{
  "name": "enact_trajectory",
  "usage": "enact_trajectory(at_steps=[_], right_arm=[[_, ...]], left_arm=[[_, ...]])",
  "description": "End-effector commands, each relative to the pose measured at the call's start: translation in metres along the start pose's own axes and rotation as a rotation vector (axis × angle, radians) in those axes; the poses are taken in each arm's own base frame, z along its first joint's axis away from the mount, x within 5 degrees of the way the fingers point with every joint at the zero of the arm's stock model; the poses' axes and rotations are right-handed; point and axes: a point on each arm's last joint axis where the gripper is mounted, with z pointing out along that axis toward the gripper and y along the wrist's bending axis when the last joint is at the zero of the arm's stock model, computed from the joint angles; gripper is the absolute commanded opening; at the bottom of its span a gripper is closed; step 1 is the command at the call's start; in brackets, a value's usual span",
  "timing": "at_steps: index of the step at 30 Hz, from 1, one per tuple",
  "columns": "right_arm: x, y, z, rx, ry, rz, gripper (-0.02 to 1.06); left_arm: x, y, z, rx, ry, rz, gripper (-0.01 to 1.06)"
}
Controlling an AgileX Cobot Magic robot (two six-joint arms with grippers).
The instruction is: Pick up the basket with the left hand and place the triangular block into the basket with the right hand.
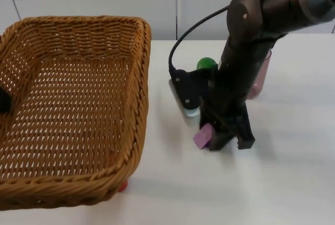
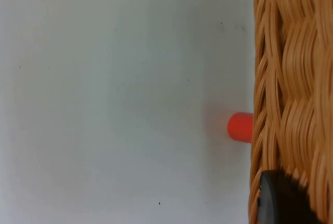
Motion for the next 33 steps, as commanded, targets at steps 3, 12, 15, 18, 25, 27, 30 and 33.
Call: enact_trajectory(at_steps=[3,12,15,18,25,27,30,33], right_arm=[[-0.005,0.000,-0.035,0.015,-0.007,0.060,0.00],[0.000,0.022,-0.121,-0.099,0.027,0.470,0.00],[0.005,0.024,-0.143,-0.078,0.025,0.594,0.00],[0.017,0.025,-0.174,-0.013,-0.013,0.798,0.00],[0.030,0.028,-0.219,0.109,-0.107,1.069,0.00],[0.029,0.032,-0.231,0.128,-0.128,1.077,0.00],[0.024,0.038,-0.247,0.129,-0.188,1.081,0.00],[0.016,0.043,-0.261,0.115,-0.288,1.095,0.00]], left_arm=[[-0.001,-0.004,-0.003,0.027,-0.021,-0.023,0.00],[-0.002,-0.004,-0.003,0.021,-0.033,-0.023,0.00],[-0.002,-0.003,-0.003,0.019,-0.032,-0.020,0.00],[-0.002,-0.003,-0.003,0.017,-0.031,-0.019,0.00],[-0.002,-0.003,-0.003,0.014,-0.029,-0.016,0.00],[-0.002,-0.003,-0.003,0.014,-0.029,-0.016,0.00],[-0.002,-0.003,-0.003,0.014,-0.029,-0.016,0.00],[-0.002,-0.003,-0.003,0.013,-0.031,-0.016,0.00]])
